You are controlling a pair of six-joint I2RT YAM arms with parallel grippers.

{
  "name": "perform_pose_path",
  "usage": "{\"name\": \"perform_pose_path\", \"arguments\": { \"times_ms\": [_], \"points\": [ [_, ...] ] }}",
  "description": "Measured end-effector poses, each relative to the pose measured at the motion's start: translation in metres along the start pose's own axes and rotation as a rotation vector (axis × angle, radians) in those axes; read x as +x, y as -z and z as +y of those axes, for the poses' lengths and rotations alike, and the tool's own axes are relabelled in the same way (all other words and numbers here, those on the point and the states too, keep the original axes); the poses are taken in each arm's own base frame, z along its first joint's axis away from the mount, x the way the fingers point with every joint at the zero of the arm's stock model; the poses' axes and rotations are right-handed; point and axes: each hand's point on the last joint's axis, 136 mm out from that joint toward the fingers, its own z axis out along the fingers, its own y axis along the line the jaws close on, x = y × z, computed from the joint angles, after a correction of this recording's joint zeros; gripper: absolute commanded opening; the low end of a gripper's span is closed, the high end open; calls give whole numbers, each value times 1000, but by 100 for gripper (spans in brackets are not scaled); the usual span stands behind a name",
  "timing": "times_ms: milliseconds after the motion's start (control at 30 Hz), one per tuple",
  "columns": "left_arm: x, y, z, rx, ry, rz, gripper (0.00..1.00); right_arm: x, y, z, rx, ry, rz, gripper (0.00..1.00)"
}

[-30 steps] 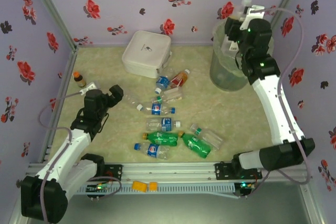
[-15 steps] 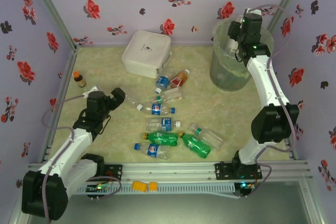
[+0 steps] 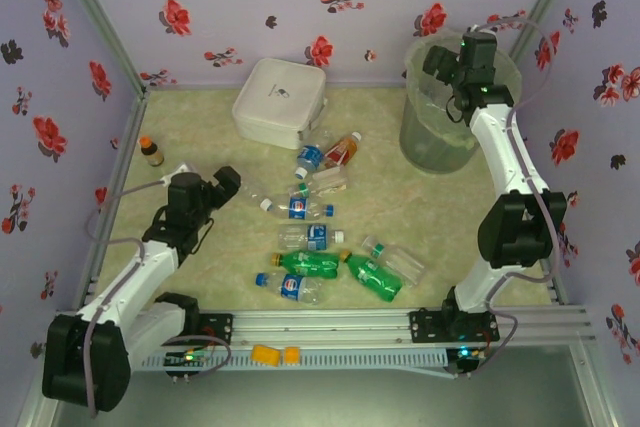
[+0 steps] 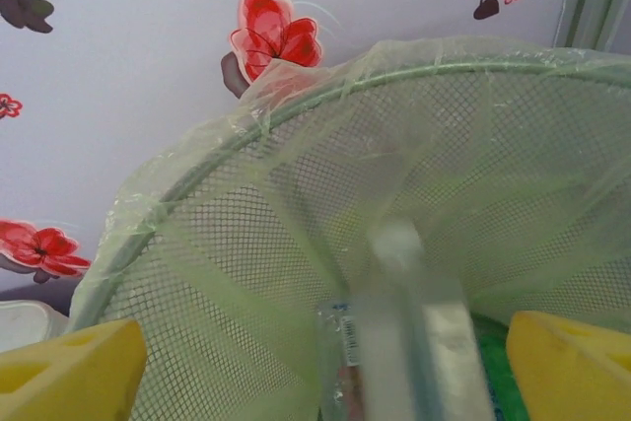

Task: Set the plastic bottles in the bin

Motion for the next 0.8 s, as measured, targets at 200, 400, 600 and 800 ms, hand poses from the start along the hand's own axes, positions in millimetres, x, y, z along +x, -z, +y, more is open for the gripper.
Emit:
{"name": "perform_pose_path", "arguments": {
  "times_ms": [200,400,600,800],
  "points": [
    [9,-10,1,-4,15,36,100,-13,28,7,-42,-3,-18,100],
    [26,-19,-1,-6,11,89,100,-34,92,42,-166,7,-94,100],
    [40,-31,-12,-8,-15,127,100,12,143,109,-355,77,-46,100],
    [43,-51,-6,-81,-25,142,100,101,155,145,-453,165,120,100]
  ]
}}
